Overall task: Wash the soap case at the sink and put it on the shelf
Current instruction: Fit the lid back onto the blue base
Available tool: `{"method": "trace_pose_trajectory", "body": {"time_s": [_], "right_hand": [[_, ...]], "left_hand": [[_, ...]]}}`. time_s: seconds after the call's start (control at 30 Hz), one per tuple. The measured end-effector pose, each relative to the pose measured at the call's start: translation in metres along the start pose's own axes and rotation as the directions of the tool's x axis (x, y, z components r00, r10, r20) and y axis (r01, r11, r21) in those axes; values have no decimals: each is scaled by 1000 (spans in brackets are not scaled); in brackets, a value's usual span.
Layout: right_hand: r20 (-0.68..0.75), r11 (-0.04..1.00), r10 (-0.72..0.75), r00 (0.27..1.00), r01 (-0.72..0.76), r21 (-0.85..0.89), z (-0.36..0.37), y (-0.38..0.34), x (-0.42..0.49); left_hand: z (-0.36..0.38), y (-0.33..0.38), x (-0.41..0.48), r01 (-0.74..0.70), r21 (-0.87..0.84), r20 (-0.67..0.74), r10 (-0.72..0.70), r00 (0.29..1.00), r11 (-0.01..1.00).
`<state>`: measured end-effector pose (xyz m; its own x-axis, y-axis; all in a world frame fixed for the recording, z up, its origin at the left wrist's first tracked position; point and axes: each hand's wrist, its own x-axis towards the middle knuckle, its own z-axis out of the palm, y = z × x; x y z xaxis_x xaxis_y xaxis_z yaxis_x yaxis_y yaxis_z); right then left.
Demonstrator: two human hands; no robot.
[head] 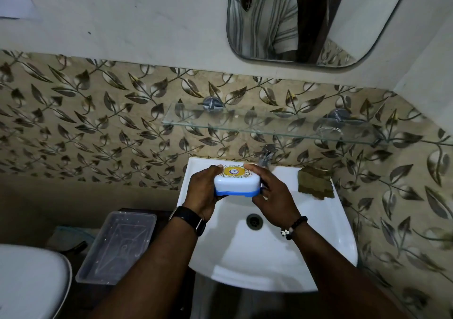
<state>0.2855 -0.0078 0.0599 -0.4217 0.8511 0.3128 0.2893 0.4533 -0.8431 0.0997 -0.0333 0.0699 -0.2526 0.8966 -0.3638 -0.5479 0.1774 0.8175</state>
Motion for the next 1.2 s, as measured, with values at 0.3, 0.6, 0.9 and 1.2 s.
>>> {"method": "trace_pose_trajectory", "body": {"time_s": [0.3, 0.6, 0.9, 1.2], "right_hand": [[-12, 737, 516, 857, -437, 516, 27, -22, 17], [-162, 756, 602, 782, -492, 432, 47, -28, 25], [-60, 746, 589, 806, -514, 425, 45, -22, 24], [-157, 988, -49, 986, 24, -155, -23, -43, 41]], "left_hand": [[-6, -12, 1, -155, 69, -80, 160, 984, 986], [-5, -17, 1, -243, 204, -24, 253, 967, 948], [-7, -19, 4, -263, 229, -52, 281, 958, 937], [35, 35, 3, -572, 157, 74, 568, 820, 805]]}}
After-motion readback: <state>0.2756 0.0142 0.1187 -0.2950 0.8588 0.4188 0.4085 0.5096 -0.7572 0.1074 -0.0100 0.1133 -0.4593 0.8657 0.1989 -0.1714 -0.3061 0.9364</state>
